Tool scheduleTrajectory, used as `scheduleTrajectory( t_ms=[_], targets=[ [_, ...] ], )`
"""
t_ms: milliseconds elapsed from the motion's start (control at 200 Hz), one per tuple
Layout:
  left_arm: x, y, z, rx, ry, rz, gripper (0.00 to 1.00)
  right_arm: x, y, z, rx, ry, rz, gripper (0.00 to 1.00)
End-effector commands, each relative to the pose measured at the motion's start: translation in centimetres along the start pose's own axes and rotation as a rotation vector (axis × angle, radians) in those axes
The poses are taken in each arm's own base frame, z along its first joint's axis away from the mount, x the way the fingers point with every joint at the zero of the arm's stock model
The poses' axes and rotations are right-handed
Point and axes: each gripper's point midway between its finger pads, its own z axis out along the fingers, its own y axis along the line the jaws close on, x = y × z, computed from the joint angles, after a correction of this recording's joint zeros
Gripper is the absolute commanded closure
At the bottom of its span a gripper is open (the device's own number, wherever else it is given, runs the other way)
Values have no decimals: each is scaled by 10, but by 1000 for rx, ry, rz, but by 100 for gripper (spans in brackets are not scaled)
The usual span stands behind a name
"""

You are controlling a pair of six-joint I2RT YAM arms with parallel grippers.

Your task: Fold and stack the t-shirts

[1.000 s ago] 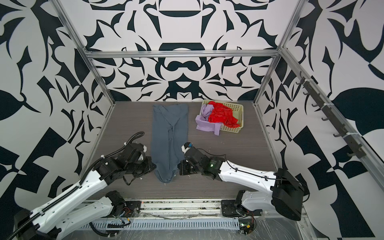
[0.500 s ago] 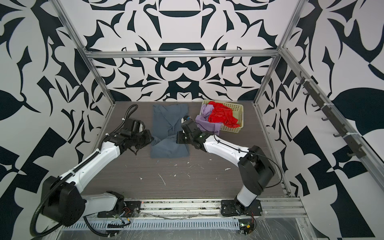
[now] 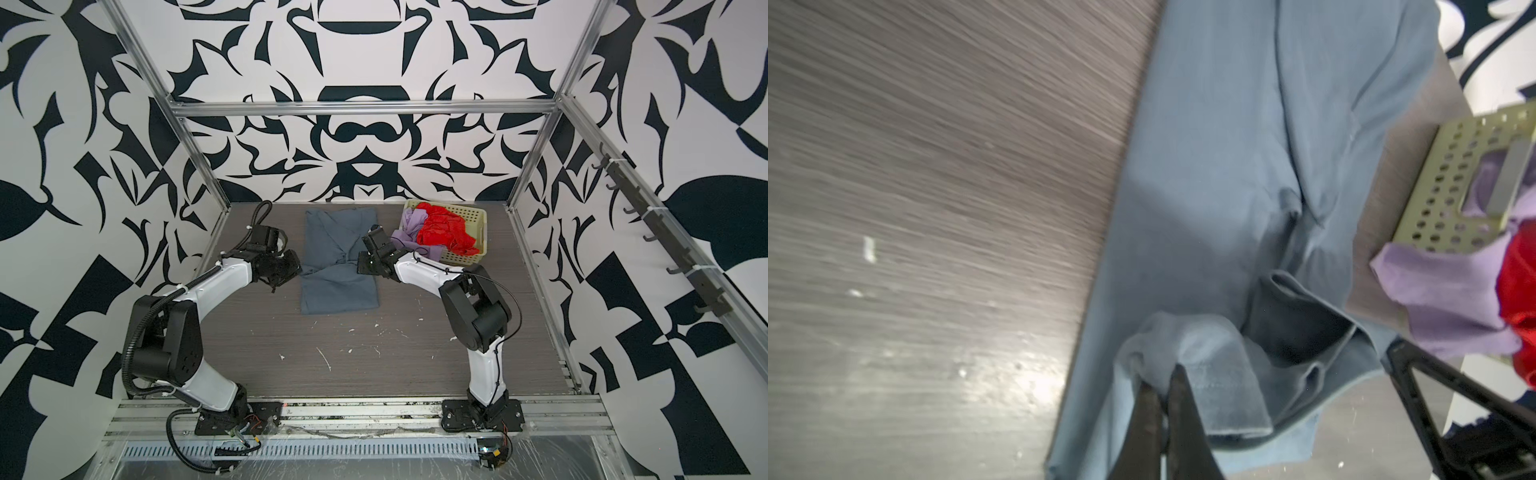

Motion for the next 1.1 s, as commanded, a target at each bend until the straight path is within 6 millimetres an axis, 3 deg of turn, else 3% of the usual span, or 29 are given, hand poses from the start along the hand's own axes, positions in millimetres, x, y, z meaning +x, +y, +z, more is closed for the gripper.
scheduleTrajectory(
  t_ms=[0,300,505,590,605,675,835,950,1095],
  targets=[
    [-16,-6,5,35,-19,-1,100,-27,2,-8,5,-63,6,100],
    [-29,-16,30,72,30,-23,100,-37,-3,5,18,-66,21,100],
    [-42,-19,36,76,23,-47,97,-45,-8,14,23,-60,51,100],
    [-49,-19,33,85,13,-61,79,-56,-5,12,-7,-86,58,79],
    [-50,-19,32,84,11,-64,76,-59,-5,11,-11,-94,58,70],
    [-57,-20,26,87,-1,-68,70,-72,0,-1,-30,-135,55,54],
    [-68,-22,-1,96,-59,-58,62,-90,8,-34,-39,-206,16,50],
    [-60,-21,-17,106,-75,-51,59,-80,18,-46,-104,-179,11,52],
    [-31,-4,-27,89,-54,-69,56,-48,21,-56,-145,-122,22,52]
  ],
)
